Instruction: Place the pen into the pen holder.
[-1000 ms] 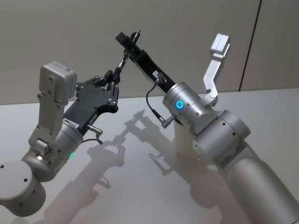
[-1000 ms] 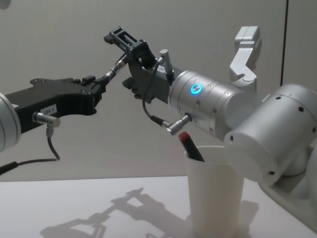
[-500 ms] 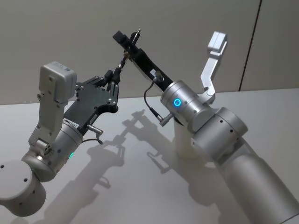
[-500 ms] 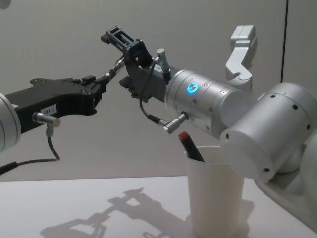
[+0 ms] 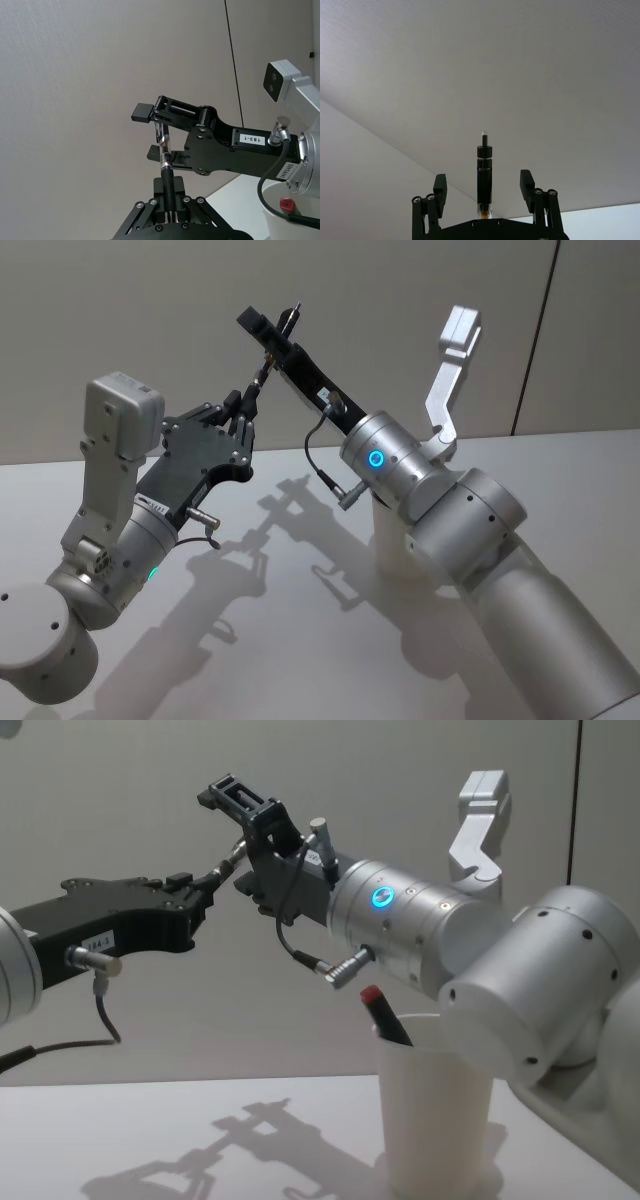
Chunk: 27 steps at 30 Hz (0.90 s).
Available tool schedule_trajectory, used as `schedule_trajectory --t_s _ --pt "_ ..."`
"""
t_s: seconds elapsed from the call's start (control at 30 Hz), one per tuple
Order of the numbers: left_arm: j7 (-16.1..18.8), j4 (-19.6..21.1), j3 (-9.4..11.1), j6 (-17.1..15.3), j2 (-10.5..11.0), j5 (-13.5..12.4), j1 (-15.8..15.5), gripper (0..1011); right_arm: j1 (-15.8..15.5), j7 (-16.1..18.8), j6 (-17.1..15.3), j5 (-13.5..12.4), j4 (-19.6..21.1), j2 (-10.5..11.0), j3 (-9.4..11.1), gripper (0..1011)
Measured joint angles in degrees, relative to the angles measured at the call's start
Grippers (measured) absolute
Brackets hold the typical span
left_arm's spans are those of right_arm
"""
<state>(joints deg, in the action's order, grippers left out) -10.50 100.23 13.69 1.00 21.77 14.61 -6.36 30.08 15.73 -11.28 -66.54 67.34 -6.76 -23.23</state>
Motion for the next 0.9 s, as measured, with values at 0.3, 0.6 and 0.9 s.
schedule_trajectory --t_s 0.3,0.6,0.9 --pt "0.0 0.0 0.0 0.0 0.0 0.0 0.0 114 0.2 0.1 0.0 0.1 -0.2 0.0 -0.1 721" --pt "0.0 0.0 0.0 0.0 0.0 0.0 0.0 114 0.2 0.2 0.0 0.1 -0.3 -0.1 -0.1 419" --pt "0.0 0.0 0.0 0.0 0.0 0.0 0.0 114 0.3 0.2 0.0 0.1 -0.3 -0.1 -0.1 159"
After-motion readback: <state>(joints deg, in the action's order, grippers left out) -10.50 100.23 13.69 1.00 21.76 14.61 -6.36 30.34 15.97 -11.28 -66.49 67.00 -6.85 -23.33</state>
